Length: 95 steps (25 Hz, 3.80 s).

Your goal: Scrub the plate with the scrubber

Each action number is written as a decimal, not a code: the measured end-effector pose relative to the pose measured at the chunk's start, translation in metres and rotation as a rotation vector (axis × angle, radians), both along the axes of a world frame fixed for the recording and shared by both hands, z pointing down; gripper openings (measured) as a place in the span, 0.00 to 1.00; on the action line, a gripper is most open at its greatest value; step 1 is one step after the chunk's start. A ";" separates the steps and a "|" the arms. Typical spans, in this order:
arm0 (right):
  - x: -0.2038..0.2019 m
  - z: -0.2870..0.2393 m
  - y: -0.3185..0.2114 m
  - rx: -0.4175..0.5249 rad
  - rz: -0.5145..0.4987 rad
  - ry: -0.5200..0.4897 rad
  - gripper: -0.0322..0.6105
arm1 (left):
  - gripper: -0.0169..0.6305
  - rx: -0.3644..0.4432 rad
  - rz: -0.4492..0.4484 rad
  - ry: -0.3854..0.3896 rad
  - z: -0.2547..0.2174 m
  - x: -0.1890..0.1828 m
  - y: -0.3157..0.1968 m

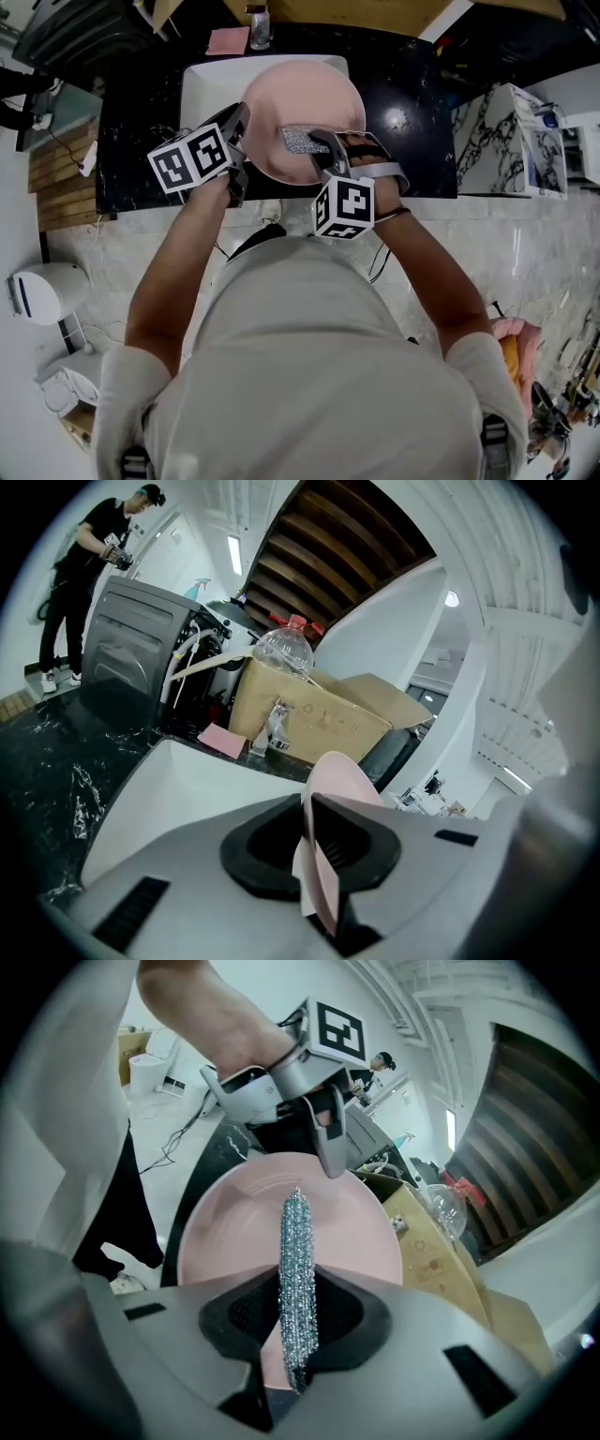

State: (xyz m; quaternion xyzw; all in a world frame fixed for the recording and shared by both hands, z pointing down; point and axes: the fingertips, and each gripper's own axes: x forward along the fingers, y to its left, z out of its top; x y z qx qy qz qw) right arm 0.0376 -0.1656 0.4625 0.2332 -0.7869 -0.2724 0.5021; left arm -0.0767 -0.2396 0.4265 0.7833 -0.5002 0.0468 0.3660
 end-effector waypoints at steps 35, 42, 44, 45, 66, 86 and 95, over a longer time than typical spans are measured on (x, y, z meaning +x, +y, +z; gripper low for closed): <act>0.029 0.005 0.018 -0.092 0.074 -0.041 0.17 | 0.07 -0.013 -0.022 -0.005 0.013 -0.001 -0.008; 0.030 -0.037 -0.016 -0.002 0.101 -0.098 0.17 | 0.05 -0.006 0.007 -0.032 0.012 0.004 -0.004; 0.031 -0.049 -0.038 0.047 0.115 -0.097 0.17 | 0.06 -0.004 0.015 -0.035 0.011 0.007 -0.002; 0.031 -0.053 -0.049 0.069 0.123 -0.093 0.17 | 0.06 -0.003 0.019 -0.036 0.011 0.009 -0.002; 0.016 0.004 0.004 -0.064 0.050 -0.010 0.17 | 0.08 0.002 0.007 0.015 0.004 0.008 -0.003; 0.026 -0.052 -0.078 0.014 0.165 -0.103 0.17 | 0.06 0.001 0.049 -0.028 0.007 0.023 0.006; 0.007 -0.024 -0.051 -0.017 0.087 -0.021 0.17 | 0.07 0.006 0.058 0.012 0.004 0.026 0.010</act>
